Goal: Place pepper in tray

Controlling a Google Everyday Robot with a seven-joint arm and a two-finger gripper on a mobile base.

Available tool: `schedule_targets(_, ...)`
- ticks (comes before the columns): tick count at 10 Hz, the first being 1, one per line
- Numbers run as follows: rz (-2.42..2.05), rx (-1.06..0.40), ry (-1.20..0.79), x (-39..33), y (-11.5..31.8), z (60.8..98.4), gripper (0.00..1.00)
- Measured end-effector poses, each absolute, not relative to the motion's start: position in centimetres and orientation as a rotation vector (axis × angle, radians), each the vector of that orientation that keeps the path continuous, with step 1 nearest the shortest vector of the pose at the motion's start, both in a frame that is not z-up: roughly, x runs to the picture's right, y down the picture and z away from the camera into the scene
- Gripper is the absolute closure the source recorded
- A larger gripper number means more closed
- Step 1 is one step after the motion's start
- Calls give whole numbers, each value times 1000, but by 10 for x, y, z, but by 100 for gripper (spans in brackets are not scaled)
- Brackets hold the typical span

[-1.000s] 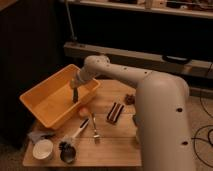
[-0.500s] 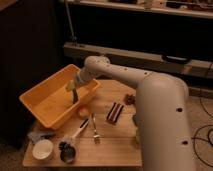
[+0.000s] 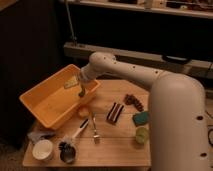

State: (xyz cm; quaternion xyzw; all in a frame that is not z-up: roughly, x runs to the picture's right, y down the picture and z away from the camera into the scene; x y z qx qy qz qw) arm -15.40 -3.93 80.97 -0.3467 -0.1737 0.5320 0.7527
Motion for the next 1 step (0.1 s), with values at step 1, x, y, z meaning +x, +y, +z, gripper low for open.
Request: schedule_targets(1, 1182, -719, -371, -132, -44, 798, 20)
